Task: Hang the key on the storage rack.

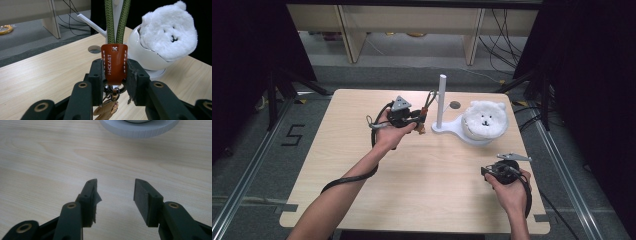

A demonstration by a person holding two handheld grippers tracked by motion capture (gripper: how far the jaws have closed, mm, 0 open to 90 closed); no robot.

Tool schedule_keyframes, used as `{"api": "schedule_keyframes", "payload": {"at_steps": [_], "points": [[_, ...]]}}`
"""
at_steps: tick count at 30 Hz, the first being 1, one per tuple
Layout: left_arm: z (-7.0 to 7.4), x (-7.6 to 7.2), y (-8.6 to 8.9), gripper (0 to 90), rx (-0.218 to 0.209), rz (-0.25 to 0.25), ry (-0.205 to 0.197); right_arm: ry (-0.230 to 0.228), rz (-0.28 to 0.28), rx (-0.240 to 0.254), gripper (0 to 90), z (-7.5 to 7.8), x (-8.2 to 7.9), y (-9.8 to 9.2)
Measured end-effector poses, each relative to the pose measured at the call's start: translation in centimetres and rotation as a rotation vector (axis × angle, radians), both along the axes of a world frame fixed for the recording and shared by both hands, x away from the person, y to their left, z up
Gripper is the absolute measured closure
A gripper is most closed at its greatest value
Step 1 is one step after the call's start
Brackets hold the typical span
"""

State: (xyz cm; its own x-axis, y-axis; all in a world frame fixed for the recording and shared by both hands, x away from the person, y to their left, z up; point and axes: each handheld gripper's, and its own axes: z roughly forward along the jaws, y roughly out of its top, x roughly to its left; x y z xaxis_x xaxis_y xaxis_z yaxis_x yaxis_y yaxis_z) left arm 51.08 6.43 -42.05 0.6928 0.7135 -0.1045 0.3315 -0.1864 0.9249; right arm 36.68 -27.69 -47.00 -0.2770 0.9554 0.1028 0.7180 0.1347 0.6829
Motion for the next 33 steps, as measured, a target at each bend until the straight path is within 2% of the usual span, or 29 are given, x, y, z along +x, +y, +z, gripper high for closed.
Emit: {"api": "schedule_keyframes", "payload": {"at_steps": [13, 16, 27, 33], "points": [[-0.6, 0.5, -1.0, 67.2, 0.009, 0.001, 0.015, -0.001, -0.001, 0.003, 54.8, 0.0, 0.0, 0.0], [-0.8, 0.7, -1.2, 67.1, 0.0, 0.004, 0.017, -0.001, -0.002, 0.005, 54.7, 0.0, 0.0, 0.0], [-1.1, 1.2, -1.9, 66.7, 0.025, 0.01, 0.023, 0.002, -0.001, 0.003, 54.6, 0.0, 0.0, 0.0], [-1.4, 1.5, -2.4, 65.8, 0.043, 0.011, 0.013, 0.002, 0.0, 0.004, 54.7, 0.0, 0.0, 0.0]]}}
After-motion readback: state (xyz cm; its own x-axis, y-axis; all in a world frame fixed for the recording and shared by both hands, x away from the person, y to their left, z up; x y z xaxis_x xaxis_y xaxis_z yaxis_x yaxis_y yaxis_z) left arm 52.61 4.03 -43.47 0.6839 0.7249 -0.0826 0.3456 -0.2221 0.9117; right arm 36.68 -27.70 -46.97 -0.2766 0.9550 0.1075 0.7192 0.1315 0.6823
